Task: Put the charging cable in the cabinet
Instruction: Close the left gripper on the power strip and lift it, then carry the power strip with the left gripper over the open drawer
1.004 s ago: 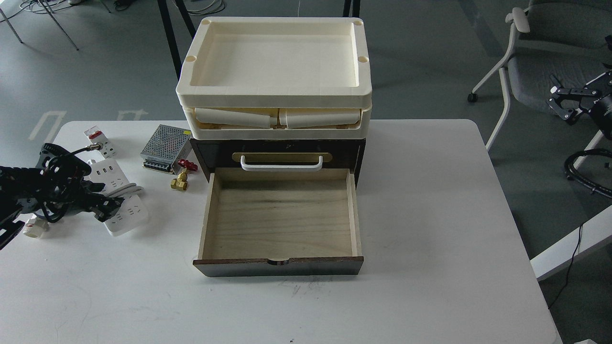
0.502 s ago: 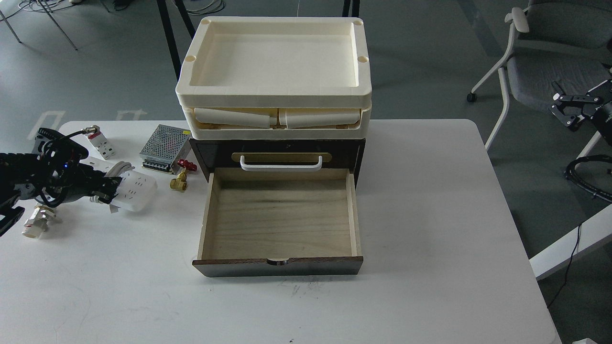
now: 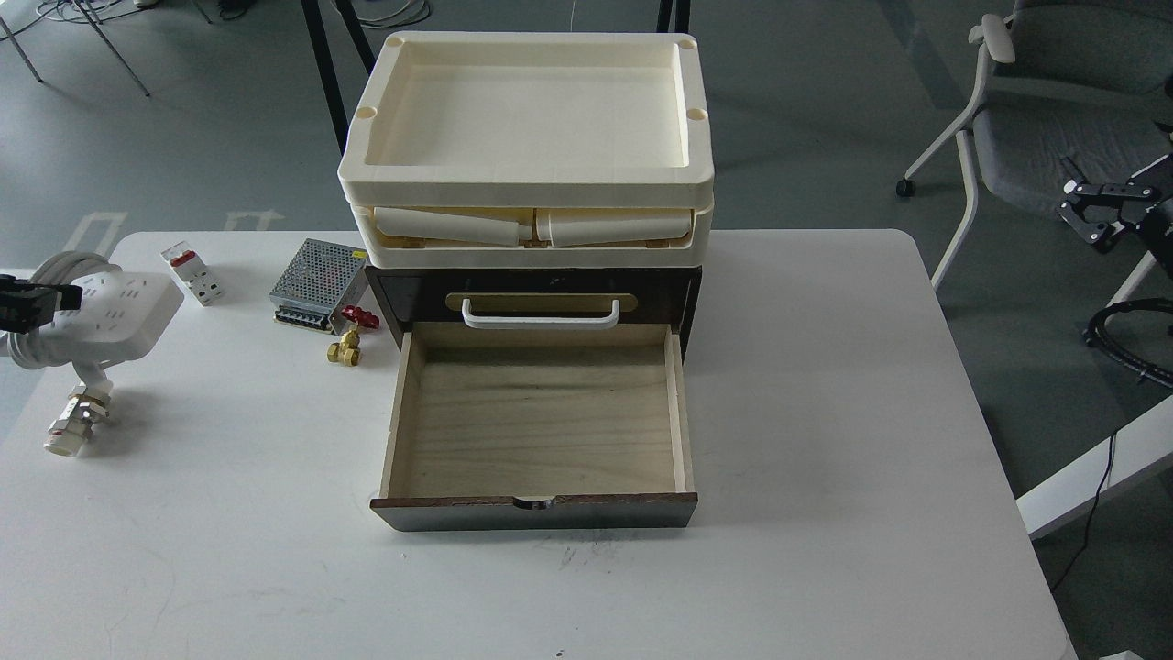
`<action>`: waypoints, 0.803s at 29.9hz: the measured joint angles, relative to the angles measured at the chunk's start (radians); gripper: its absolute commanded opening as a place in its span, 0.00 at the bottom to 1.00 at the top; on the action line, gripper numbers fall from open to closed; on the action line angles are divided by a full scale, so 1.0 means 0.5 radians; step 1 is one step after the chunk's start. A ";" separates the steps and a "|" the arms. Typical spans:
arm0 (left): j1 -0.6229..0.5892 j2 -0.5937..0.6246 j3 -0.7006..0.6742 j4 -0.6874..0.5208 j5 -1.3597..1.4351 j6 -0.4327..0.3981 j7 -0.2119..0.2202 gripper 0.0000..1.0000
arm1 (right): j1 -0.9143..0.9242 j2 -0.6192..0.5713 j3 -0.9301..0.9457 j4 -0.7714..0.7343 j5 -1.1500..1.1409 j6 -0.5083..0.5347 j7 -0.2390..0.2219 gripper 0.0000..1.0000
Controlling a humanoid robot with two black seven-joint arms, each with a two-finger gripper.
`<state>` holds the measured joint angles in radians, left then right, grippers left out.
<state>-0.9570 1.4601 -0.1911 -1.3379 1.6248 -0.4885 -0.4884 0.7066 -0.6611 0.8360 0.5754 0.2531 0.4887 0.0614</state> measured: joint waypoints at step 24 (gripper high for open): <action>0.210 -0.846 0.022 -0.461 -1.072 0.173 0.000 0.00 | 0.070 0.008 -0.028 -0.231 -0.006 0.000 -0.006 1.00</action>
<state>-0.8519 1.0371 -0.1800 -1.5682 1.0888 -0.4021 -0.4885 0.7415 -0.6568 0.8221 0.4600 0.2499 0.4887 0.0583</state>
